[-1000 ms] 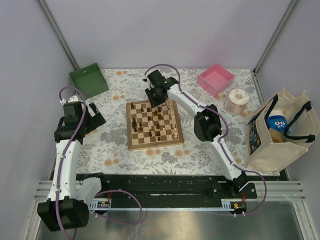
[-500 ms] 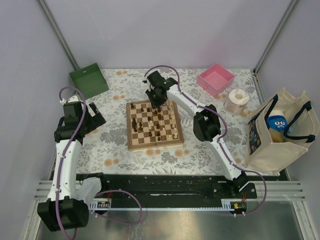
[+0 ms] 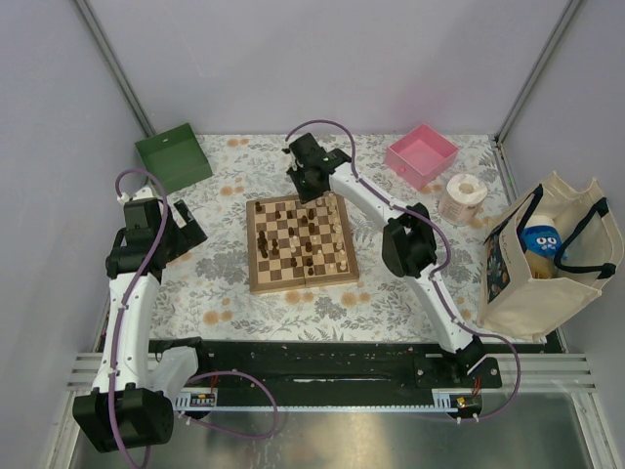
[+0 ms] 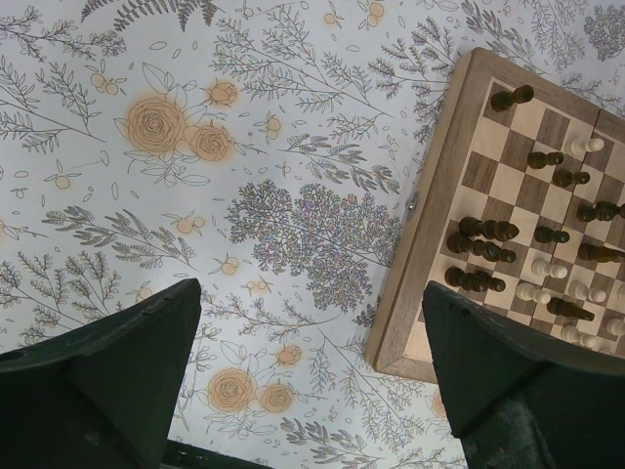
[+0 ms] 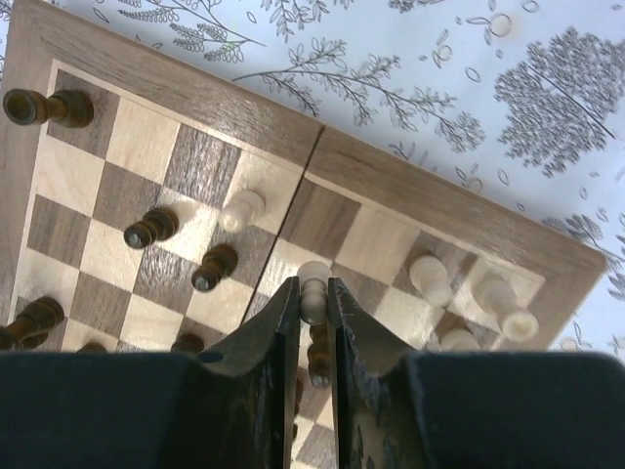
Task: Set up the chess pieces on the board
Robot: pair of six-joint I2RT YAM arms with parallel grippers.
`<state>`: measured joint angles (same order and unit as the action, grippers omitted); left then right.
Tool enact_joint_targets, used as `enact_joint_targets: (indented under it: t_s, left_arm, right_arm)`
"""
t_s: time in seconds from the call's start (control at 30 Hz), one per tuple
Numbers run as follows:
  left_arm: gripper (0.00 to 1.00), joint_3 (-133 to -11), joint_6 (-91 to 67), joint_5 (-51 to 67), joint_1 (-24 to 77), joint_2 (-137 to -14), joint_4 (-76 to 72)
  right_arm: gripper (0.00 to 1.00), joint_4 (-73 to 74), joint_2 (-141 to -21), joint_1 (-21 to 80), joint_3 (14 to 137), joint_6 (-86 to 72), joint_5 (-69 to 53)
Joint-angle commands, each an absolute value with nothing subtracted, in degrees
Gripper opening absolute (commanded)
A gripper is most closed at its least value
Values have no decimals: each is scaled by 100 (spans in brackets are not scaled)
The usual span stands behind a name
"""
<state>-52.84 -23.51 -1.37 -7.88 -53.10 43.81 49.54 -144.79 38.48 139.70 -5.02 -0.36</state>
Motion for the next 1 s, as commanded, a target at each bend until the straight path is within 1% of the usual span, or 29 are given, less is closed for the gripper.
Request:
enact_joint_targets:
  t_s: [0.0,0.3,0.53,0.97]
  left_arm:
    - [99,-5238,-2285,-26,-826,-5265,4166]
    - [99,-5238,-2276,-26,-835,-5273,4166]
    - [99,-5238,-2276,-35,-835,-5273,4166]
    - [99,-5221,-2276,-26,-835,-5265,4157]
  right_arm:
    - [17,4430,-13422,3683,13431,-756,237]
    - [16,4280,-12894,3604,12657,-896,404]
    - [16,3841,-12648,3568,11778,-1090,334]
    - [16,3753,-12876,3533,11654,-1134,299]
